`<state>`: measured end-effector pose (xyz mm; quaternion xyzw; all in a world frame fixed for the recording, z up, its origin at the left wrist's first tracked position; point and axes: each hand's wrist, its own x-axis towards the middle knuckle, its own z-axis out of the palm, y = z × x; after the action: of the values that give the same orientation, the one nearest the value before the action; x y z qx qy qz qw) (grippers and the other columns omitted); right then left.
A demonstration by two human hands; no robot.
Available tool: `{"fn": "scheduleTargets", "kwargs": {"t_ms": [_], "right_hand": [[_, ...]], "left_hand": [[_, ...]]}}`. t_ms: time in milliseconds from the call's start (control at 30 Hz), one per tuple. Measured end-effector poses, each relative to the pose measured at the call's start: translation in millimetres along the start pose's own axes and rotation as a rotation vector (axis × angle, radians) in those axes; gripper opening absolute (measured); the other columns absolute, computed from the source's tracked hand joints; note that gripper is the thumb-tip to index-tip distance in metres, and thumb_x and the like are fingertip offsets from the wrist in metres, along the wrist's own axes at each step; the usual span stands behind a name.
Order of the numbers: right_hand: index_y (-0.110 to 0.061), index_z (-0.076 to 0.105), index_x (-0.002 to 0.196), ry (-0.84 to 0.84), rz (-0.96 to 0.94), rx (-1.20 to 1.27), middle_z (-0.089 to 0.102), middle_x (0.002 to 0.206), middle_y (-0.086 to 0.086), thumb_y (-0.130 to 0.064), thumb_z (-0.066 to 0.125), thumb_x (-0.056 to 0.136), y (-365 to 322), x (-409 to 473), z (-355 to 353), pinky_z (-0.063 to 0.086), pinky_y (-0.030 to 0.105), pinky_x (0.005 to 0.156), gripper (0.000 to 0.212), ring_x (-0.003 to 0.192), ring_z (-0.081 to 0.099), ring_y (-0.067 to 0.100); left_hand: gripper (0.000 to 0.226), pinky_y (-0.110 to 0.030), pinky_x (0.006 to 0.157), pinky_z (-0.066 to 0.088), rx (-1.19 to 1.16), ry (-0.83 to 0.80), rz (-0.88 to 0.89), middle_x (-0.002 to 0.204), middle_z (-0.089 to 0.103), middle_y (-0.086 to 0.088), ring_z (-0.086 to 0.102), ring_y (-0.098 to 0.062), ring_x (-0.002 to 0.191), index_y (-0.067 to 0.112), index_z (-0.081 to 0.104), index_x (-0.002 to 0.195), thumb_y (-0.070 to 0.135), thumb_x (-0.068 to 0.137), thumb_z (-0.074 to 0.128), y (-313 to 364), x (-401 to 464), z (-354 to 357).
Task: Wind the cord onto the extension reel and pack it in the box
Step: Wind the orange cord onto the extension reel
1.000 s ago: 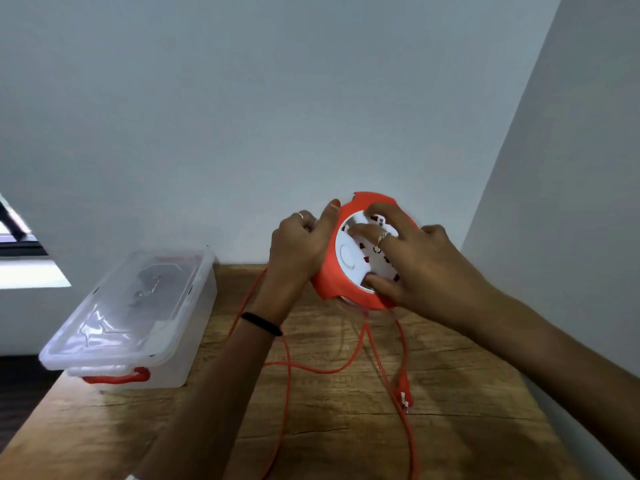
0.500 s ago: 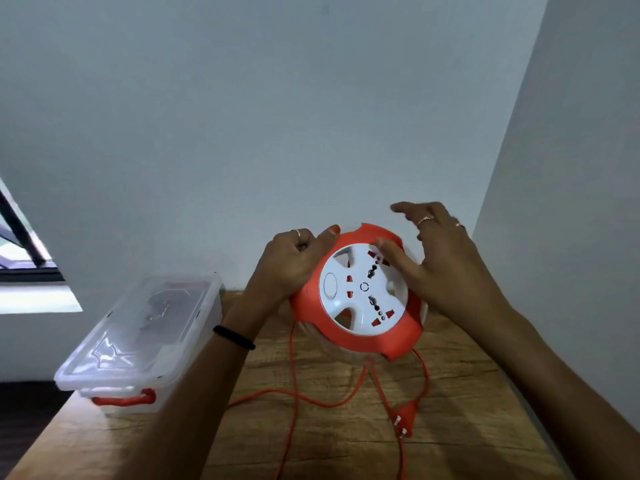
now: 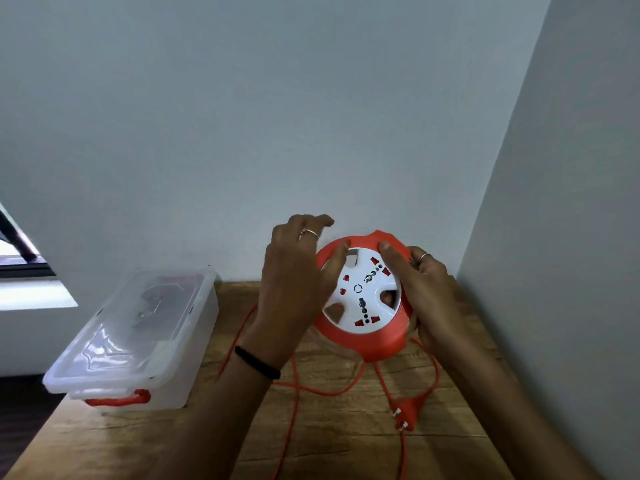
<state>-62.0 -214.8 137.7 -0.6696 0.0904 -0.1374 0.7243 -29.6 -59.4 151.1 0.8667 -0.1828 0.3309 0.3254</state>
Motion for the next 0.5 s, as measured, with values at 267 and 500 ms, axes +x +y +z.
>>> {"fn": "scheduleTargets", "kwargs": {"t_ms": [267,500], "right_hand": [[-0.009,0.063,0.100,0.121,0.089,0.179,0.074,0.092,0.012,-0.033,0.066,0.088,9,-7,5,0.059,0.033,0.056,0.027,0.070,0.072,0.021],[-0.012,0.062,0.106,0.126,0.154,0.237,0.073,0.096,0.008,-0.035,0.064,0.089,18,-10,8,0.060,0.034,0.058,0.029,0.076,0.072,0.023]], "left_hand": [[0.063,-0.034,0.101,0.037,0.332,-0.429,0.085,0.140,0.036,0.001,0.034,-0.020,0.127,0.023,0.033,0.145,0.050,0.091,0.049,24,-39,-8],[0.066,-0.034,0.104,0.038,0.314,-0.476,0.008,0.148,0.027,-0.001,0.036,-0.022,0.132,0.026,0.028,0.147,0.055,0.091,0.047,26,-35,4]]}}
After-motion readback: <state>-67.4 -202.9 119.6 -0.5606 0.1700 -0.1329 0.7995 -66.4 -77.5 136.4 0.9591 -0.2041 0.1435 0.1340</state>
